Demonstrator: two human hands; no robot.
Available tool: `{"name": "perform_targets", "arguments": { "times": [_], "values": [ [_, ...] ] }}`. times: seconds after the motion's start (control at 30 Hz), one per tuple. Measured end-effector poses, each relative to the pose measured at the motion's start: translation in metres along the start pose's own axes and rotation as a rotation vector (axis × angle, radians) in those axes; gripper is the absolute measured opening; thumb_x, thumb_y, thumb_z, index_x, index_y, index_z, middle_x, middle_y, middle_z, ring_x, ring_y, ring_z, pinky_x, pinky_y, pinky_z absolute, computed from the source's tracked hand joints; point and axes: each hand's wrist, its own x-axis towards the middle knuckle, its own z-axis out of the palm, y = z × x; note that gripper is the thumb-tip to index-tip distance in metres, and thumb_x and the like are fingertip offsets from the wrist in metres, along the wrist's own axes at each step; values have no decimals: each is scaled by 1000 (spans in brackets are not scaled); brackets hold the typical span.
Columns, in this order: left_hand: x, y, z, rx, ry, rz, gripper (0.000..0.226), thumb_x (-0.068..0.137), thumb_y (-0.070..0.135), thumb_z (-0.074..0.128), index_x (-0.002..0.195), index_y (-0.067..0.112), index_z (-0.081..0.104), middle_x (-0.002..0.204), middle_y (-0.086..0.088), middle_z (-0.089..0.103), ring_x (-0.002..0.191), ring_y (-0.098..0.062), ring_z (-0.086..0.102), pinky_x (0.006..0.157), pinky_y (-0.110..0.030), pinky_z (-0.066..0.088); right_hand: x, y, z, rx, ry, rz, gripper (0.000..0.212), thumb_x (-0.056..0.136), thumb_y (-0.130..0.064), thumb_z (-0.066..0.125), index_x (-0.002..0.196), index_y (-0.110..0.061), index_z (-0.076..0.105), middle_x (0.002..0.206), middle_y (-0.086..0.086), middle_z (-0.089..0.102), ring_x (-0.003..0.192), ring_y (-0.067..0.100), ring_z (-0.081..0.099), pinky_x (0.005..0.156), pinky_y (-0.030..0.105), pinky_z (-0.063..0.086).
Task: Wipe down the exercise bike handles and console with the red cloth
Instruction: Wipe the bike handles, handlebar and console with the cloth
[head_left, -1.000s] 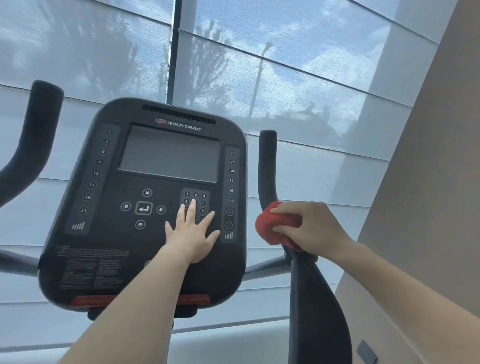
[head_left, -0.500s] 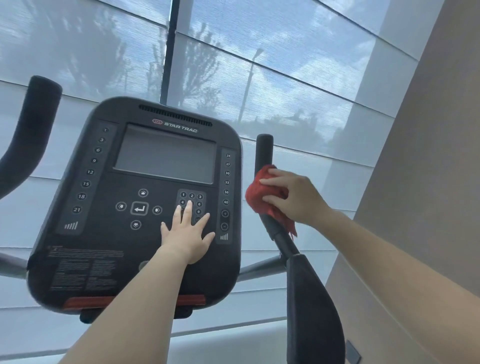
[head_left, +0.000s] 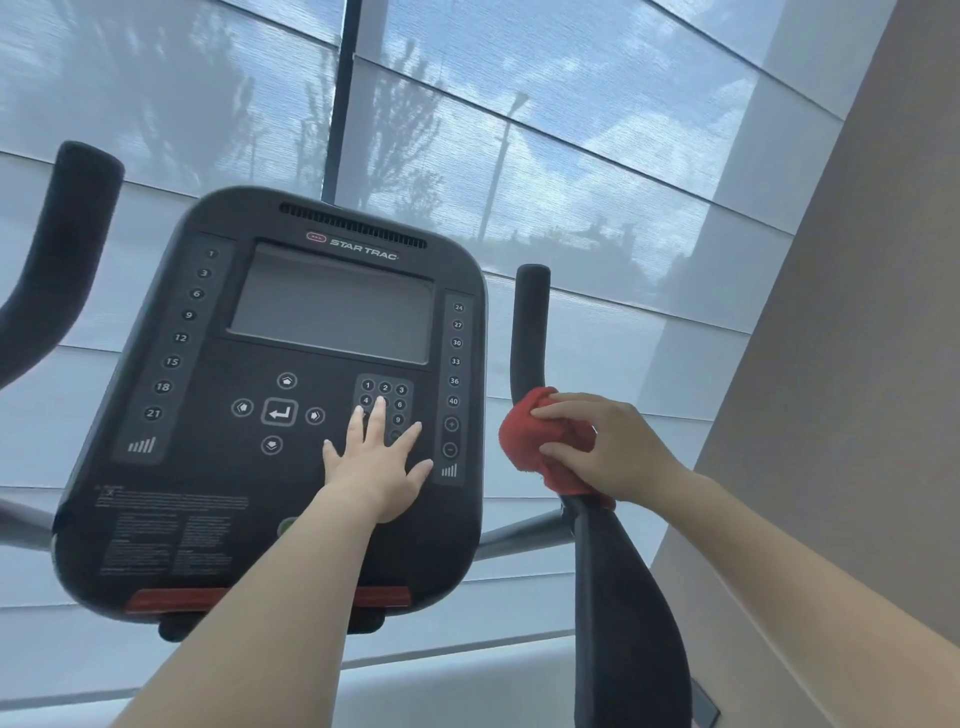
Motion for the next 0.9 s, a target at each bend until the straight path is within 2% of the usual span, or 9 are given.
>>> {"name": "perform_targets", "arguments": {
  "times": [0.13,0.27,0.33,0.43,0.53,0.6,0.7,0.8,0.9],
  "values": [
    [0,3,-1,-26,1,12,57,95,56,23,148,42,5,157,-3,-19,144,-26,-18,115,-55,7,-4,2,-9,47,-37,-3,38,72,-21,78,107,-32,68,113,-21,58,105,-8,47,90,-2,28],
    [1,1,0,-25,0,11,57,96,56,22,148,42,4,157,-2,-19,144,-25,-17,115,-54,8,-16,12,-9,172,-33,65,47,72,-31,77,114,-44,59,119,-34,49,108,-21,43,89,-4,26],
    [1,1,0,-22,2,6,57,95,56,22,148,43,4,157,-1,-18,144,-24,-17,115,-53,9,-22,17,-6,249,-28,79,52,73,-31,77,117,-48,55,119,-34,50,107,-23,43,87,-5,29],
    [1,3,-4,-61,4,-2,57,95,57,24,147,43,6,158,0,-13,145,-23,-14,115,-52,10,-26,26,-7,405,4,124,47,76,-33,73,117,-48,55,121,-31,55,108,-12,52,86,3,39],
    [-2,16,-19,-209,57,25,56,96,53,29,147,42,11,159,0,-4,145,-22,-8,117,-48,12,-27,40,-10,537,48,185,37,79,-34,69,115,-39,59,120,-25,57,108,-3,57,87,19,48],
    [-7,37,-32,-398,153,93,53,97,48,33,147,38,19,159,-1,6,145,-20,-1,117,-43,10,-30,48,-11,649,31,210,29,83,-28,67,111,-31,63,118,-17,61,107,5,60,81,28,55],
    [-21,82,-52,-555,248,278,50,97,42,39,145,35,28,156,1,19,144,-13,12,118,-34,12,-29,63,-12,759,65,208,22,88,-22,61,109,-23,65,115,-8,65,104,9,63,74,29,58],
    [-37,120,-57,-487,246,437,50,95,40,45,144,35,33,150,9,28,139,-6,21,111,-19,15,-18,82,-15,847,119,220,17,90,-23,58,103,-29,66,112,-8,66,102,11,63,73,30,58],
    [-39,140,-47,-405,236,437,49,94,44,46,141,39,34,151,11,28,139,-7,22,115,-27,18,-4,107,-19,888,106,199,16,89,-28,58,103,-32,66,111,-10,67,103,10,63,74,30,58]
  ]
}}
